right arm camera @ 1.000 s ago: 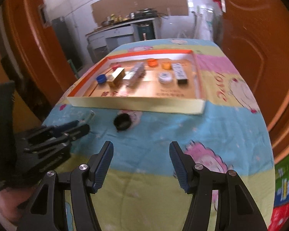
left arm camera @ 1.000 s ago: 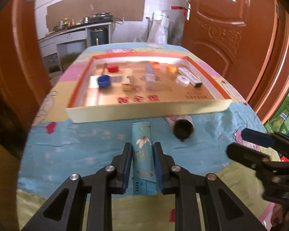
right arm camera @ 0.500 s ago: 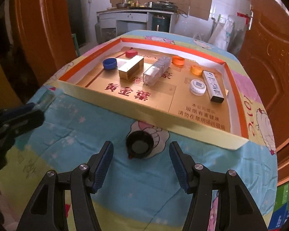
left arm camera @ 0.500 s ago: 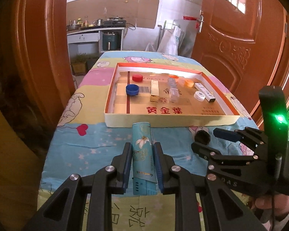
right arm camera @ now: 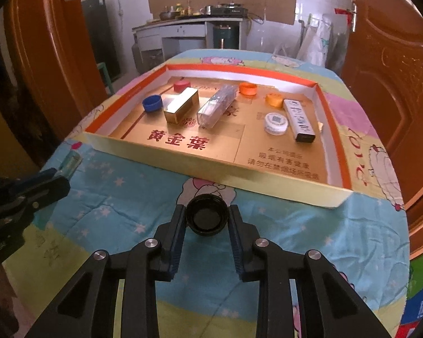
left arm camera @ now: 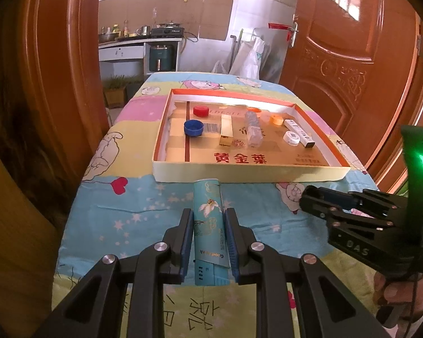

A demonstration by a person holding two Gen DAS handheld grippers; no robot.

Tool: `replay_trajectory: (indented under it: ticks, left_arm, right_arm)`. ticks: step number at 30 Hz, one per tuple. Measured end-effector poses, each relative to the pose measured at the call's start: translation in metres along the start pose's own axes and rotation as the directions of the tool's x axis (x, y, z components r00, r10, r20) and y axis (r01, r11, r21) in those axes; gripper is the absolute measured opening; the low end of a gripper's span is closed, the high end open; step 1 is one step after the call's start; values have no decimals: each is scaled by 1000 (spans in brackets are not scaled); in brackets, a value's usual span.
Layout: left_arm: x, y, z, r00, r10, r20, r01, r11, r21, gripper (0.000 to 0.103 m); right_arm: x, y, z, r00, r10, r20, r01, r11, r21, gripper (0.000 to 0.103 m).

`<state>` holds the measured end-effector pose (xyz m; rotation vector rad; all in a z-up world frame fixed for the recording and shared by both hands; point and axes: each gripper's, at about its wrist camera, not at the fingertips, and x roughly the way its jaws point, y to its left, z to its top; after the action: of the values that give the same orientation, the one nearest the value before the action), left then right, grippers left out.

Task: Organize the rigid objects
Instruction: 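Carry the teal tube with the left gripper while the right gripper carries the black cap to the tray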

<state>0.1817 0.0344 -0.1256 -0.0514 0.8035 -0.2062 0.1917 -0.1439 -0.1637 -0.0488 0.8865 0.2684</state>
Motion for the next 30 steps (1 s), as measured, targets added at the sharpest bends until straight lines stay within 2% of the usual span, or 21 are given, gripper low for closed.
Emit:
replay_trajectory:
  ticks: [12,21,30]
  left_arm:
    - [-15,-11,11,999,-20,31,20,1000,24,23]
    - [-22,-16,44,997,-35,69,32,999,41,23]
    - [-12,-20,79,996,-26,83,21,998,64,23]
  right_arm:
    - [-49,-14,5,997,-16,81,15,1000,20,30]
    - [-66,-26,19,992,-30,120,28,999,18,30]
    - [-68,-34,43,989,-30,147,29,1000,5,30]
